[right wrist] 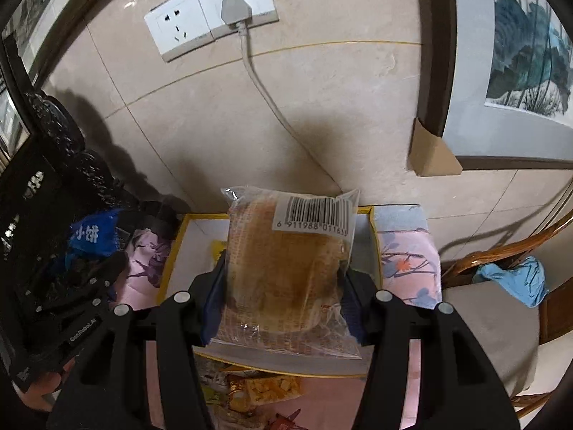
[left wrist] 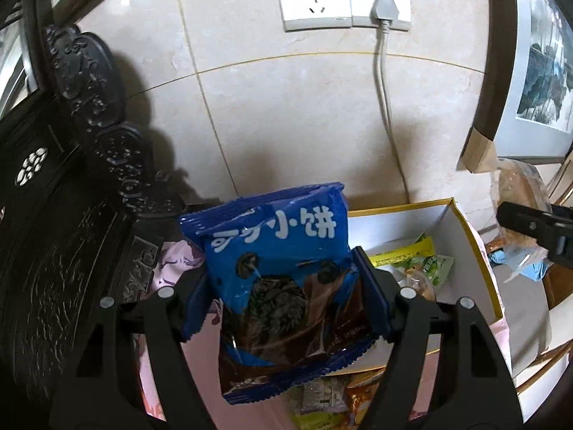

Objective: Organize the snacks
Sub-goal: 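Carry both bags over the yellow box and open both grippers to drop them, then move both grippers back over the snack pile on the table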

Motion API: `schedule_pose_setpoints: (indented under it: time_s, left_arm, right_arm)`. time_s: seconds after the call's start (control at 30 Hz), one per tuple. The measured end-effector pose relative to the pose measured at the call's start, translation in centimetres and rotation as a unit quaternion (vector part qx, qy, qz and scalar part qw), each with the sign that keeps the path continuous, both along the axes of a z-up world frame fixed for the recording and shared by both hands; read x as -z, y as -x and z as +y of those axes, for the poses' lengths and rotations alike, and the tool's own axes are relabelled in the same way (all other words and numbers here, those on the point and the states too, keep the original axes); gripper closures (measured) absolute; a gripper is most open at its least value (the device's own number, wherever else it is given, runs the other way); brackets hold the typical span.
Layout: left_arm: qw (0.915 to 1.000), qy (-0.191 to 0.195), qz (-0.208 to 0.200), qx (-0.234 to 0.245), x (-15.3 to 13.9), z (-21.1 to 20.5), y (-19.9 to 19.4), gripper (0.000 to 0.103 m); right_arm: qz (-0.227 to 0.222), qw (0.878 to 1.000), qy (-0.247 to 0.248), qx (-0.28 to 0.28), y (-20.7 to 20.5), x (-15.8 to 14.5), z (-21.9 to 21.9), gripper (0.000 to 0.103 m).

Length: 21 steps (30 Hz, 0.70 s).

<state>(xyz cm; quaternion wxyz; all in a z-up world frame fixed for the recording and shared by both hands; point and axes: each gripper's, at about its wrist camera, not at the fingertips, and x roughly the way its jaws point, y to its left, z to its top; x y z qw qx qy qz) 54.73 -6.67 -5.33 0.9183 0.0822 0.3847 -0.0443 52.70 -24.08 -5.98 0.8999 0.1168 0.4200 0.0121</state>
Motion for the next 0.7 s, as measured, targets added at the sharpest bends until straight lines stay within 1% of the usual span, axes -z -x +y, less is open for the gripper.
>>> schedule_pose_setpoints:
  time_s: [0.07, 0.1, 0.13, 0.17, 0.2, 0.23, 0.3, 0.4, 0.47, 0.57, 0.63, 0.7]
  left_arm:
    - [1.0000, -0.004, 0.001, -0.005, 0.1, -0.2, -0.2, 0.029]
    - [0.9999, -0.009, 0.005, -0.007, 0.2, -0.3, -0.5, 0.022]
    - [0.9998, -0.014, 0.005, -0.014, 0.2, -0.3, -0.8, 0.002]
    - [0.9995, -0.016, -0.004, -0.025, 0.1, -0.3, -0.7, 0.002]
    - [0.9993, -0.013, -0.013, -0.032, -0.2, -0.2, -0.6, 0.002]
    - [0.9993, -0.012, -0.017, -0.031, -0.4, -0.1, -0.4, 0.002]
    - [0.9994, -0.016, -0.026, -0.018, -0.8, -0.3, 0.2, 0.002]
    - [0.9981, -0.046, -0.034, -0.025, -1.1, -0.6, 1.0, 0.002]
    - [0.9980, -0.048, -0.030, -0.029, -1.1, -0.3, 1.5, 0.002]
    - [0.9983, -0.041, -0.022, -0.036, -1.1, 0.6, 2.6, 0.002]
    - [0.9984, -0.040, -0.016, -0.037, -0.5, 1.7, 4.4, 0.002]
    - [0.9979, -0.043, -0.009, -0.047, 0.7, 3.0, 6.5, 0.002]
  right_arm:
    - [0.003, 1.000, 0.008, 0.000, -0.3, 0.2, 0.1, 0.047]
    - [0.008, 1.000, 0.009, -0.003, -0.5, 0.3, 0.2, 0.046]
    - [0.011, 1.000, 0.007, -0.009, -0.8, 0.4, 0.3, 0.025]
    - [0.012, 1.000, 0.008, -0.011, -0.9, 0.4, 0.3, 0.009]
    - [0.014, 1.000, 0.024, -0.003, -0.9, 0.4, 0.4, 0.001]
    - [0.011, 0.999, 0.052, 0.013, -0.6, 0.3, 0.5, 0.001]
    - [0.003, 0.997, 0.078, 0.021, -0.1, -0.1, 0.6, 0.001]
    - [0.001, 0.998, 0.065, 0.024, 0.8, -0.6, 0.3, 0.001]
    - [0.002, 0.998, 0.061, 0.022, 1.6, -1.0, 0.2, 0.001]
    - [0.006, 0.997, 0.079, 0.021, 3.4, -1.1, 0.2, 0.001]
    - [0.015, 0.997, 0.079, 0.019, 5.1, -0.3, 0.3, 0.001]
    - [0.038, 0.997, 0.065, 0.023, 7.6, 1.9, 0.3, 0.001]
